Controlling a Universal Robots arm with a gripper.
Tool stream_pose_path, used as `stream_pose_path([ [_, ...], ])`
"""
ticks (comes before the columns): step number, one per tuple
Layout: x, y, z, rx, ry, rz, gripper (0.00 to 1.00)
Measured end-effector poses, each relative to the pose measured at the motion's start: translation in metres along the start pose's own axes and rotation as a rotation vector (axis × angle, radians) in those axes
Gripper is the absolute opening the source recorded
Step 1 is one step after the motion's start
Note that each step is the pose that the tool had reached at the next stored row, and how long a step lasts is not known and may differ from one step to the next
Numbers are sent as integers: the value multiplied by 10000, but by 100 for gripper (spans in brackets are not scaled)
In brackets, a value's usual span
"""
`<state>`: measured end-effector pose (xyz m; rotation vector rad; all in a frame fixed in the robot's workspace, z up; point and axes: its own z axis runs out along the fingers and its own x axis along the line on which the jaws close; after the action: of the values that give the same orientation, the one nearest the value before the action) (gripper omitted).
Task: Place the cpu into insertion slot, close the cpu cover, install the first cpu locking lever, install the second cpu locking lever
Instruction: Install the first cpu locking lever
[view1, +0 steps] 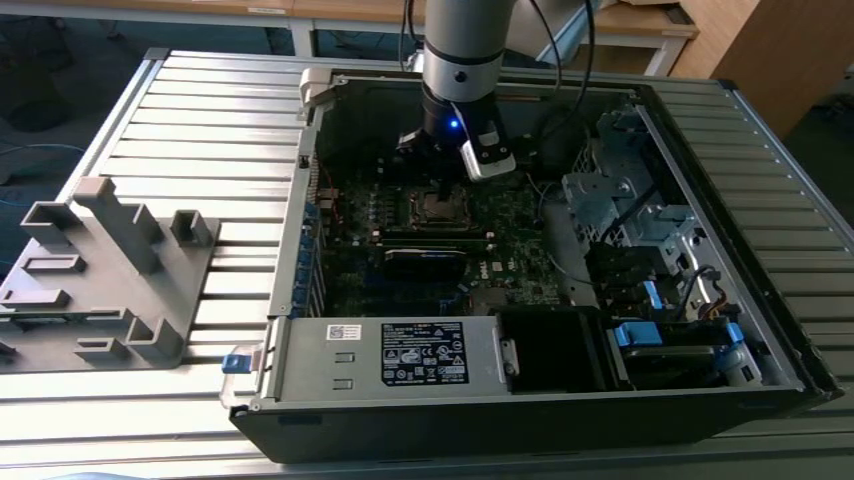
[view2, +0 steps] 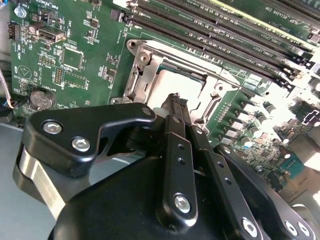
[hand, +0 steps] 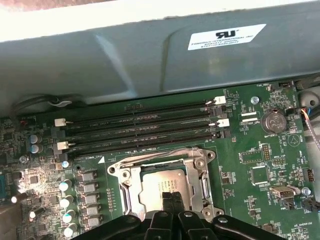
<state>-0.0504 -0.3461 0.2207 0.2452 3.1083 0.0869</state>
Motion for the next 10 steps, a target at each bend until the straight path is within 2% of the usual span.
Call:
stream_pose_path([
  [3,42,-6,1,-6,-5,-1,11],
  [10,36,-6,2,-6,-5,-1,11],
])
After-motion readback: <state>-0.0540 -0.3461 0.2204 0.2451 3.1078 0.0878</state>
